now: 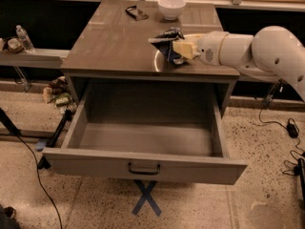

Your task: Place blue chip bag into top drawer

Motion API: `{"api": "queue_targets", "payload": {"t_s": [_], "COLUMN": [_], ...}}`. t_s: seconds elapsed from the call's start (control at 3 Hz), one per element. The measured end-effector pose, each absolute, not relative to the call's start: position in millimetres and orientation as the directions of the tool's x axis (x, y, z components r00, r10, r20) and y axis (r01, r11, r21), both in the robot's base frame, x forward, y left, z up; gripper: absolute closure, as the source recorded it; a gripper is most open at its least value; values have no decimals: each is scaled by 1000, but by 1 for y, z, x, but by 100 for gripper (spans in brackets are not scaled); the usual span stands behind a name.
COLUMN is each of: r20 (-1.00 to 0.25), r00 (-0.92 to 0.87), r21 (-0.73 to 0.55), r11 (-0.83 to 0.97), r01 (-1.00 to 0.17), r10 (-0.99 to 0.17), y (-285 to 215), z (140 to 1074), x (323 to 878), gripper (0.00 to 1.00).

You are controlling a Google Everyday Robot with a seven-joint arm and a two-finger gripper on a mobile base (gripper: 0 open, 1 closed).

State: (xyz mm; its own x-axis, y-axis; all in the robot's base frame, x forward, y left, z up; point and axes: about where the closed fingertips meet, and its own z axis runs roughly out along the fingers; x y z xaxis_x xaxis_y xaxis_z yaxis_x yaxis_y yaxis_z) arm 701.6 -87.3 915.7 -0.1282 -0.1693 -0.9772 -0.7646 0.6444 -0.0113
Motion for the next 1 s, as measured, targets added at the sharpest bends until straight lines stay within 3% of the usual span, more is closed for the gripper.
{"api": "queue_targets", "payload": {"t_s": [1.0], "r20": [-943], "r00": [-325], "r21": [224], "r11": [582], "r01": [-782], "r10": [-72], "y": [-47], "z": [900], "x": [581], "gripper": [100]}}
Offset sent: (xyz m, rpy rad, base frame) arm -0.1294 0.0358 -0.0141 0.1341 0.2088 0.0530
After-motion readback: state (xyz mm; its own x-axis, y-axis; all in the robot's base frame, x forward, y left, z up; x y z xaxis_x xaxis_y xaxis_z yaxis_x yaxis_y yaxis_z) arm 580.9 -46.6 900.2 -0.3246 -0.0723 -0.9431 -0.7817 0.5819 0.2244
